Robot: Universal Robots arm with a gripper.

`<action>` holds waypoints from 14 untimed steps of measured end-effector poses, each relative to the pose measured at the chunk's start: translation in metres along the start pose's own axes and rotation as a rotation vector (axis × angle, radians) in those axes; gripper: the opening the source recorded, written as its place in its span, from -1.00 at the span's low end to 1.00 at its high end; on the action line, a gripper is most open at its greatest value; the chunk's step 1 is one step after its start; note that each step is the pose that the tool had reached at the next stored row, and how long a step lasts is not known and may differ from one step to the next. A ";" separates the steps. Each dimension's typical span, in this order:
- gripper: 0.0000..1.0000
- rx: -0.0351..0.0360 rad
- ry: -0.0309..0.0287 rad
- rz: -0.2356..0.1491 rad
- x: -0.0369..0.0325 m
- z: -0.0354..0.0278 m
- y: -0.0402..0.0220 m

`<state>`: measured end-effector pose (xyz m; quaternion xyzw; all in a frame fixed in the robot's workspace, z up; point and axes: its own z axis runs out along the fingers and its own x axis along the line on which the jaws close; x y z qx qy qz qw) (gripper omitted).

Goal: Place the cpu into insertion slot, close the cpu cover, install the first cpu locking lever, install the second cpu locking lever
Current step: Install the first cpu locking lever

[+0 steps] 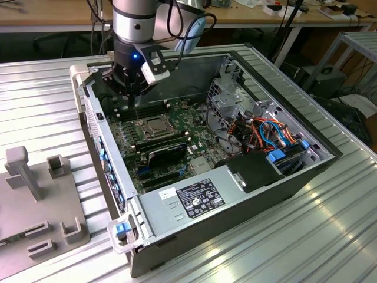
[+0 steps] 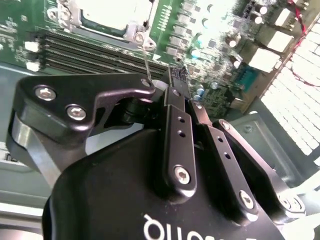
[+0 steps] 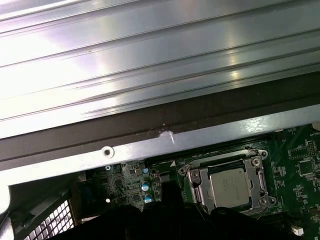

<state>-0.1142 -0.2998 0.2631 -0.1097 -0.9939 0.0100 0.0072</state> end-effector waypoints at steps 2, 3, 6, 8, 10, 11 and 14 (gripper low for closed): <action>-0.79 0.0000 0.0001 0.000 -0.0083 0.0008 0.0019; -0.79 -0.0001 0.0000 0.000 -0.0113 0.0012 0.0025; -0.79 0.0000 0.0001 0.000 -0.0142 0.0020 0.0032; -0.79 0.0001 0.0000 -0.006 -0.0142 0.0021 0.0032; -0.79 0.0002 -0.0005 -0.023 -0.0143 0.0022 0.0032; -0.79 0.0007 -0.0011 -0.057 -0.0143 0.0024 0.0033; -0.79 0.0015 -0.0025 -0.121 -0.0143 0.0031 0.0033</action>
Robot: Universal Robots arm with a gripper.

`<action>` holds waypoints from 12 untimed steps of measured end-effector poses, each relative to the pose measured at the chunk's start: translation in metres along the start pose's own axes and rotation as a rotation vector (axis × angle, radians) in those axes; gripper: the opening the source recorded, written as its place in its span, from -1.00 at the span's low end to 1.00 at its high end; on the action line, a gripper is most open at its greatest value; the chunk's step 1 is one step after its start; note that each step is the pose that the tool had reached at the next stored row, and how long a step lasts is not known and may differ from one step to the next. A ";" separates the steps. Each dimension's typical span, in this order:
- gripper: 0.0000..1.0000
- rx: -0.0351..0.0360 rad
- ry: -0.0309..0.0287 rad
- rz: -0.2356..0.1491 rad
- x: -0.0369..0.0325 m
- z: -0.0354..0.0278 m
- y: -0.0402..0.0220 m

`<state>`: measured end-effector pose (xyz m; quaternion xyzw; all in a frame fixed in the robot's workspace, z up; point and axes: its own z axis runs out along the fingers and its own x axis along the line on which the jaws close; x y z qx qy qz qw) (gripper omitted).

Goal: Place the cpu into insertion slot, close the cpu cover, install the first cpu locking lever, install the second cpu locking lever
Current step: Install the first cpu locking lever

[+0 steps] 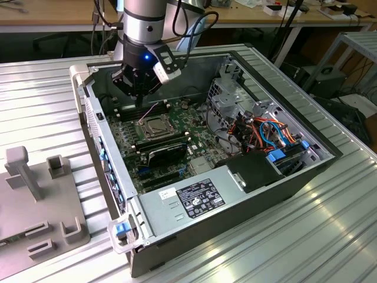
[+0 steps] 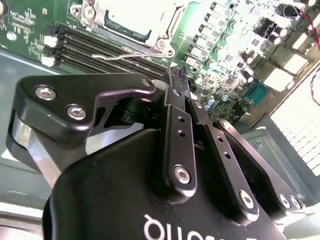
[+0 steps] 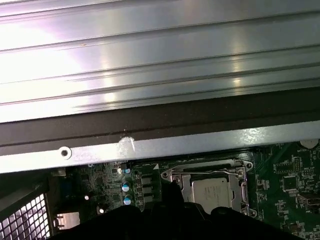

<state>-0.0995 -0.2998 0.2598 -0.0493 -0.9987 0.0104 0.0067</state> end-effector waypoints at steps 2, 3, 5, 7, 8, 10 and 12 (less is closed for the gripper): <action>-0.79 0.0000 -0.0002 -0.007 0.0000 0.0001 0.0000; -0.79 0.0000 -0.0003 -0.007 -0.0001 0.0002 0.0000; -0.79 0.0000 -0.0003 -0.007 -0.0001 0.0002 0.0000; -0.79 0.0000 -0.0003 -0.007 -0.0001 0.0002 0.0000; -0.79 0.0000 -0.0002 -0.007 -0.0001 0.0002 0.0000; -0.79 0.0000 -0.0003 -0.008 -0.0001 0.0002 0.0000; -0.79 0.0001 -0.0003 -0.008 -0.0001 0.0002 0.0000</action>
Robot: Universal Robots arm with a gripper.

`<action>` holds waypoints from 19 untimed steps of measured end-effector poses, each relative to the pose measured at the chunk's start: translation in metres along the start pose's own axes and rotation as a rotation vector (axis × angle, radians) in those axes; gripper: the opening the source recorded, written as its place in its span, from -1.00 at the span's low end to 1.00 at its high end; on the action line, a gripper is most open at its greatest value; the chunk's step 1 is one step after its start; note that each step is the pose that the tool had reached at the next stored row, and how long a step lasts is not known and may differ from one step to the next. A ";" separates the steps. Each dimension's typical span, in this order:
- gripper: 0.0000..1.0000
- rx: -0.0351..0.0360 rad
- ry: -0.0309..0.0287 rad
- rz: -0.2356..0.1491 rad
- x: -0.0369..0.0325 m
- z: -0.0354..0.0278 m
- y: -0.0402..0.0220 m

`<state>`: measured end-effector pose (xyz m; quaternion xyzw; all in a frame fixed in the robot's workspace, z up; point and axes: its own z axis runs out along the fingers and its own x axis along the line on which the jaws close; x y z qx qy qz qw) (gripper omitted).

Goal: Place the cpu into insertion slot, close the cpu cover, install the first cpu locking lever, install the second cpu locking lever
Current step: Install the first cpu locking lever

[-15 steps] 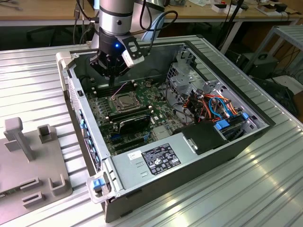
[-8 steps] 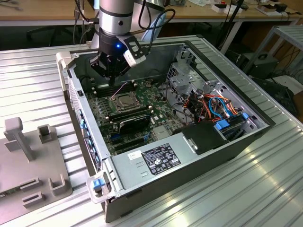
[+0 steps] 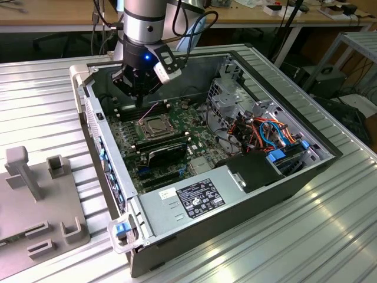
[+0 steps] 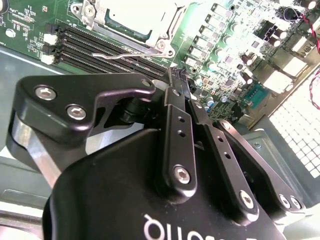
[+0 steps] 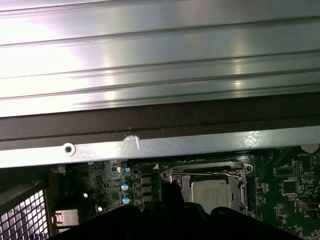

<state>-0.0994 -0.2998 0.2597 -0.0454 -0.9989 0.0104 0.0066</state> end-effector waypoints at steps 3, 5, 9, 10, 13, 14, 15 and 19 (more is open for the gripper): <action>-0.79 -0.0004 -0.0003 -0.001 -0.0016 0.0005 0.0002; -0.79 0.0006 -0.0007 -0.004 -0.0039 0.0021 0.0004; -0.79 0.0084 -0.0044 -0.018 -0.0149 0.0070 0.0017; -0.79 0.0101 -0.0049 -0.020 -0.0171 0.0079 0.0020; -0.79 0.0116 -0.0112 -0.031 -0.0235 0.0107 0.0030; -0.79 0.0118 -0.0126 -0.041 -0.0237 0.0113 0.0031; -0.79 0.0119 -0.0136 -0.055 -0.0238 0.0119 0.0031; -0.79 0.0129 -0.0161 -0.082 -0.0288 0.0147 0.0041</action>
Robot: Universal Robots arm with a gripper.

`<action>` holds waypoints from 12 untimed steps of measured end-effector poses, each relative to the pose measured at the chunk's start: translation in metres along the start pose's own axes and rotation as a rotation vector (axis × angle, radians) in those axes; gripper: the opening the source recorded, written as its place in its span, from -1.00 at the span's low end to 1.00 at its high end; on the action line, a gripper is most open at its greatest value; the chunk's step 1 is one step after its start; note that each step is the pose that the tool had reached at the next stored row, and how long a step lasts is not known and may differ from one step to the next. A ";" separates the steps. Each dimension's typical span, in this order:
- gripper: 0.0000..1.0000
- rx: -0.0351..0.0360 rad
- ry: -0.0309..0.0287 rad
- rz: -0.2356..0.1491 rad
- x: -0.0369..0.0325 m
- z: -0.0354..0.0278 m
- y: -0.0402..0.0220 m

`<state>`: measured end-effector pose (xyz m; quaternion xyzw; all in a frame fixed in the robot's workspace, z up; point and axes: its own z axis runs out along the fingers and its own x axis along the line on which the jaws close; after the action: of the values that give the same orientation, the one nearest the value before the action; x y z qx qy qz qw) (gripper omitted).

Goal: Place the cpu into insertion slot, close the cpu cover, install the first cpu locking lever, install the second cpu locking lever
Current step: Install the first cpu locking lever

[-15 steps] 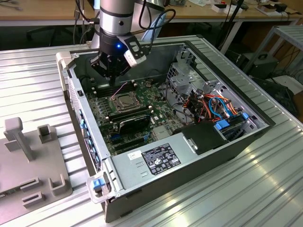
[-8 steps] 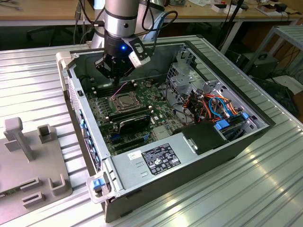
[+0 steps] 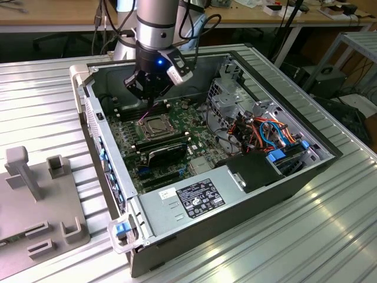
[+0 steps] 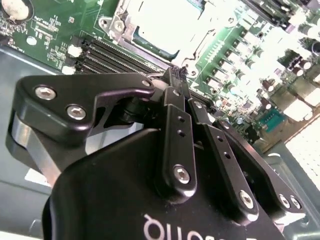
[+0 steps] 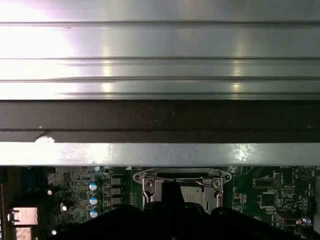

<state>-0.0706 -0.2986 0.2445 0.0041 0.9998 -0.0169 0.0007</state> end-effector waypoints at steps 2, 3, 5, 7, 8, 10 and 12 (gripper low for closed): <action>-0.79 0.0000 0.0000 0.000 -0.0058 0.0011 0.0005; -0.79 0.0000 0.0000 0.000 -0.0077 0.0015 0.0007; -0.79 -0.0001 -0.0001 0.000 -0.0112 0.0023 0.0011; -0.79 0.0000 0.0001 0.000 -0.0145 0.0036 0.0018; -0.79 0.0000 0.0000 0.000 -0.0155 0.0043 0.0021; -0.79 0.0001 0.0001 0.000 -0.0181 0.0058 0.0028; -0.79 0.0001 0.0001 0.000 -0.0188 0.0088 0.0034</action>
<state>-0.0517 -0.2957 0.2357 0.0040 0.9998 -0.0170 0.0007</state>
